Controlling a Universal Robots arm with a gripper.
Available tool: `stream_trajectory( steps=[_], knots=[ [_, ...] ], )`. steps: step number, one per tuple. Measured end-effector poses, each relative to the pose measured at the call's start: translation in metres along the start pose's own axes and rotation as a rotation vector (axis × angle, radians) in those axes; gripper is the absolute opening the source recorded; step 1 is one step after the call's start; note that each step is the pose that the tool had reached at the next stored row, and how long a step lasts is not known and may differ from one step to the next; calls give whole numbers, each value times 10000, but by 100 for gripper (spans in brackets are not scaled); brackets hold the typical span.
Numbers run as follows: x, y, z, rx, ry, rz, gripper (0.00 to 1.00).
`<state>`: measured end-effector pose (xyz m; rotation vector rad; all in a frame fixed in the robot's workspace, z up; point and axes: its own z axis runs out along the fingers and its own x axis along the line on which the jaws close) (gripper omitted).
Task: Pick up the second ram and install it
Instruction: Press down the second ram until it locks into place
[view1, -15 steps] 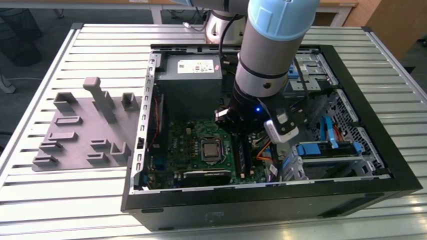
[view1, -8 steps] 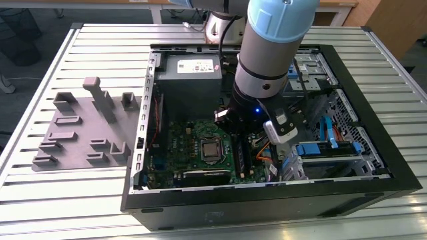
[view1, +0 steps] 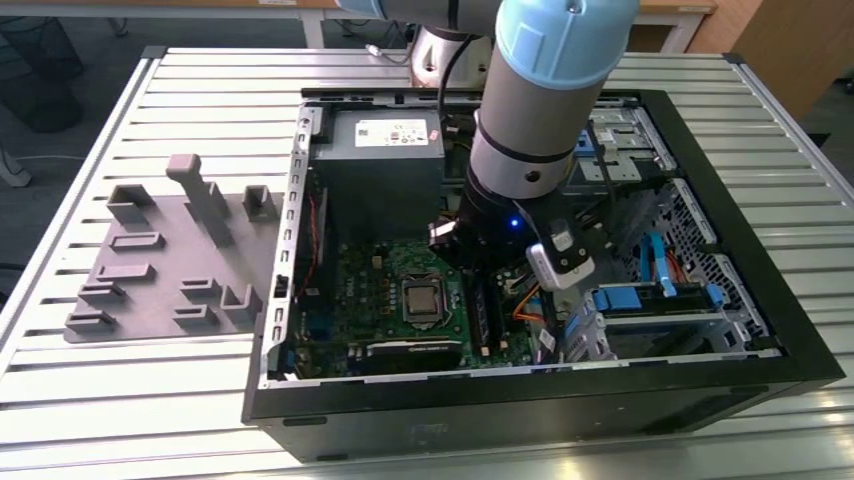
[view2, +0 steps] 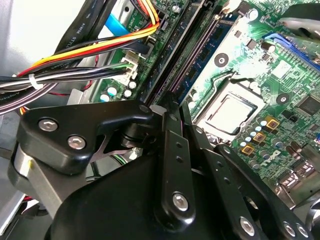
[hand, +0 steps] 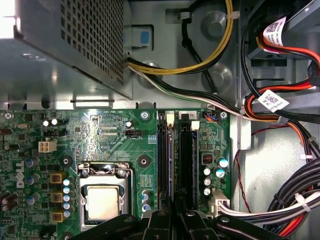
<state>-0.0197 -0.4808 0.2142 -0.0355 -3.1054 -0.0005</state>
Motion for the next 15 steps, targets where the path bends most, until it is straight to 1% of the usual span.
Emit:
stream_trajectory(
  steps=[15],
  knots=[
    [-1, 0, 37, 0, 0, -1, 14]
  ],
)
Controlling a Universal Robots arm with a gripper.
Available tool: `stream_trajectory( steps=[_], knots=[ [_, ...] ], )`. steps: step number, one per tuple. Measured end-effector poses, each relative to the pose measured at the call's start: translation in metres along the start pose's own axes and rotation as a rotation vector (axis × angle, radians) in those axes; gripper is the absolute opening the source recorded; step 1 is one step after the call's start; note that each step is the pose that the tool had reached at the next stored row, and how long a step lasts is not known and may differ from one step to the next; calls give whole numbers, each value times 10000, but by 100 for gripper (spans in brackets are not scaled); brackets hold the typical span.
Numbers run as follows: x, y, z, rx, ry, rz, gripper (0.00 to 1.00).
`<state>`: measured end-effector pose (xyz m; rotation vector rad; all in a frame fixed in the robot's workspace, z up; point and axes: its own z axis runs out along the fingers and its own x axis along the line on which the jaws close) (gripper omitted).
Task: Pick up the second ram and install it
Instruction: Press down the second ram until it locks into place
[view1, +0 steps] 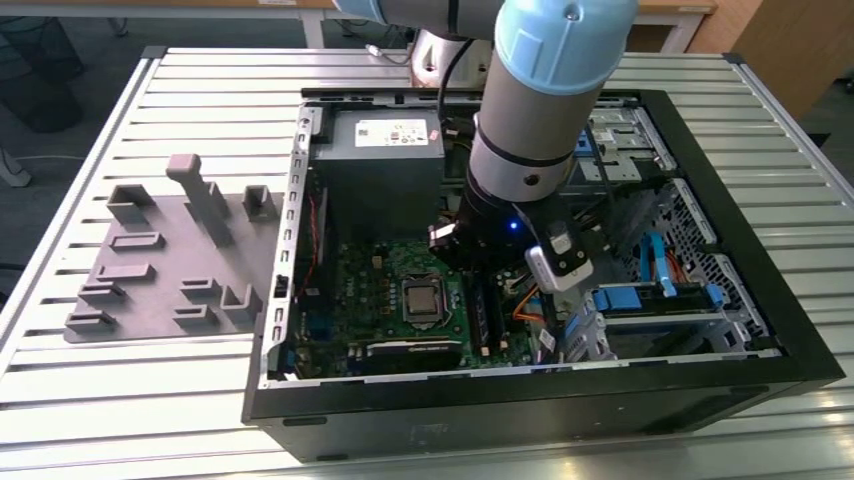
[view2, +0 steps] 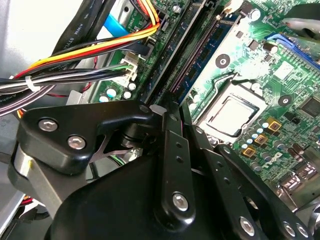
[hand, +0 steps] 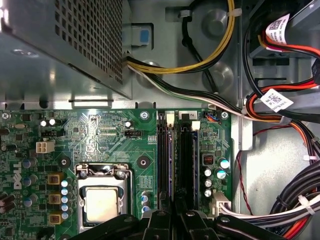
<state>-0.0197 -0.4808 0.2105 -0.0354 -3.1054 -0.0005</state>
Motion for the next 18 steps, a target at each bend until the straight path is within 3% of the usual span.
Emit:
stream_trajectory(
  steps=[9, 11, 12, 18],
  knots=[
    [0, 0, 3, 0, 0, 0, 14],
    [0, 0, 4, 0, 0, 0, 15],
    [0, 0, 4, 0, 0, 0, 21],
    [1, 0, -25, -1, -1, 0, 21]
  ],
)
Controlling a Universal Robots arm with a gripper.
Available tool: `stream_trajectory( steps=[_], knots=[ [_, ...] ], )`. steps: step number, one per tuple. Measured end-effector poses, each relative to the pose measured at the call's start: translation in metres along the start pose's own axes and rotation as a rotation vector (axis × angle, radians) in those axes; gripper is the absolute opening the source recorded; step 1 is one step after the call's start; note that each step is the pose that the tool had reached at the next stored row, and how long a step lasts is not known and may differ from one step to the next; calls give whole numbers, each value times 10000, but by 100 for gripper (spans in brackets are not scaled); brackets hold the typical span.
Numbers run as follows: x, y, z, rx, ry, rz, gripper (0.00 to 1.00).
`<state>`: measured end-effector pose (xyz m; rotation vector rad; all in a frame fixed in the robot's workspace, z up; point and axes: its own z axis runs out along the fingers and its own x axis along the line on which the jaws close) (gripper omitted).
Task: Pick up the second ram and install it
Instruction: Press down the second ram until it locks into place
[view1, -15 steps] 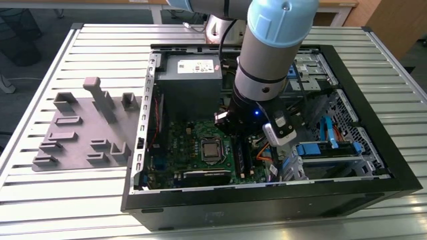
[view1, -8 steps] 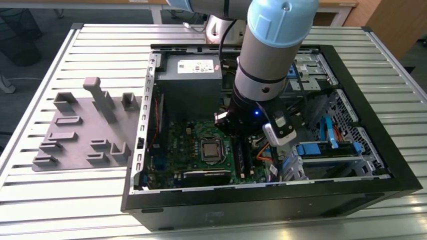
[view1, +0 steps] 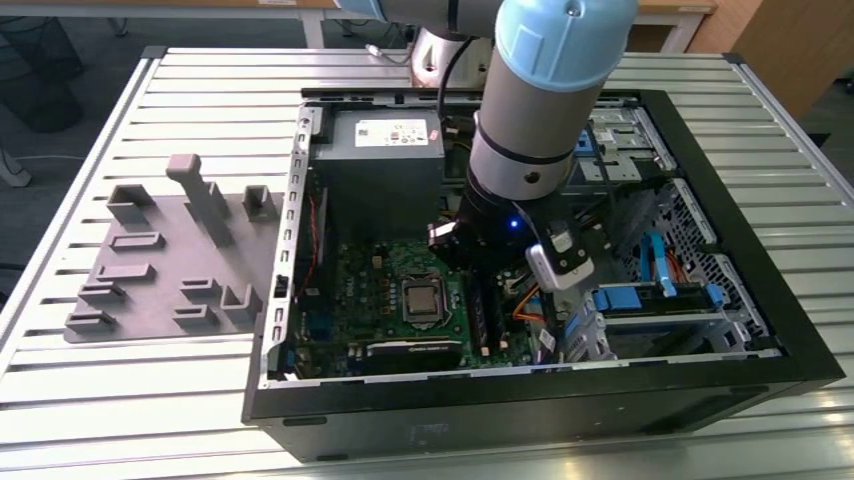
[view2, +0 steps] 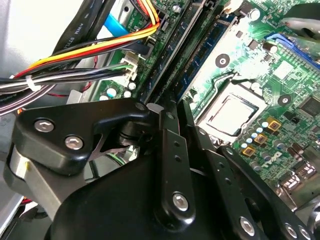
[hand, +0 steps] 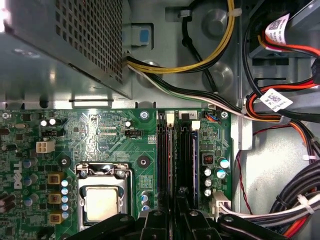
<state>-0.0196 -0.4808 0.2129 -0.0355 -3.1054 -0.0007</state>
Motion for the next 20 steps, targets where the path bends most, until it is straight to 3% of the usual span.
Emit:
stream_trajectory(
  steps=[9, 10, 11, 16, 20],
  knots=[
    [10, 0, -272, 1, 0, 0, 21],
    [10, 0, -273, -1, 0, 0, 21],
    [10, 0, -273, -2, 0, 0, 13],
    [10, 0, -271, -1, 0, 0, 11],
    [8, 0, -222, -7, 1, 0, 11]
  ],
)
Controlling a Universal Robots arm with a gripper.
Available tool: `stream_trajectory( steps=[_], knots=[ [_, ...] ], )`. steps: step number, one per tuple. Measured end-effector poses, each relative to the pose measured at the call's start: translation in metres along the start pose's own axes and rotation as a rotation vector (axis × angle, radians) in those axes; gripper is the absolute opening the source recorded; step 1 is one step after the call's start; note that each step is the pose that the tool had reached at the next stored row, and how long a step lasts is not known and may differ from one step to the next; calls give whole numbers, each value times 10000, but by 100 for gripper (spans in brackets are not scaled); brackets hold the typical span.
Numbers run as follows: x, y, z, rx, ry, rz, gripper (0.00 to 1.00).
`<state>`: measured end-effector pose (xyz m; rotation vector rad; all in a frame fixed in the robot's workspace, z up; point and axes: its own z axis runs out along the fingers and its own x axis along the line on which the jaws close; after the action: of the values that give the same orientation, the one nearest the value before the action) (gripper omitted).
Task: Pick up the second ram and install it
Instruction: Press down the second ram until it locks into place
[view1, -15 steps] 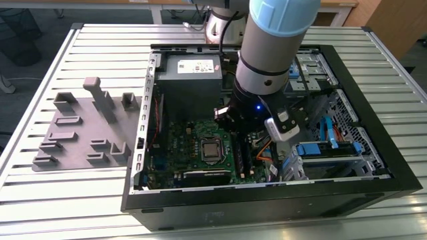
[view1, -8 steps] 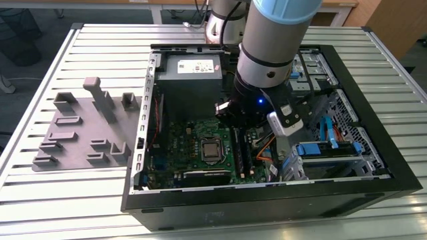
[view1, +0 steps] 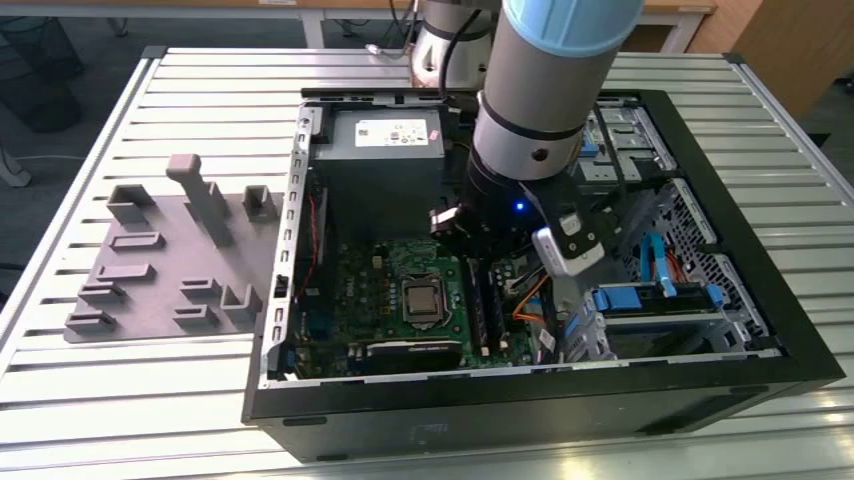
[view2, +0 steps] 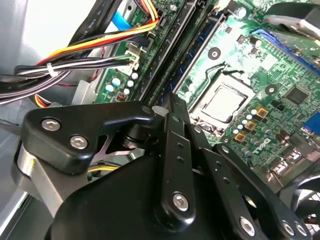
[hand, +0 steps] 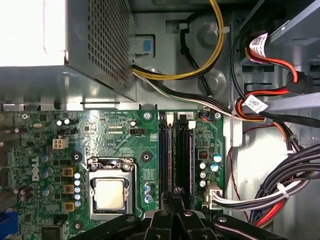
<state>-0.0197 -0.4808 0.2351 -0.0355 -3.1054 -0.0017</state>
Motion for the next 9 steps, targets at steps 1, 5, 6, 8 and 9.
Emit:
stream_trajectory(
  steps=[1, 5, 6, 8, 9],
  knots=[
    [0, 0, 17, -7, 0, 1, 11],
    [-4, 0, 87, -10, -1, -1, 11],
    [-4, 0, 99, -10, 0, 0, 11],
    [-5, 0, 117, -10, 0, 0, 11],
    [-5, 0, 123, -10, 0, -1, 11]
  ],
)
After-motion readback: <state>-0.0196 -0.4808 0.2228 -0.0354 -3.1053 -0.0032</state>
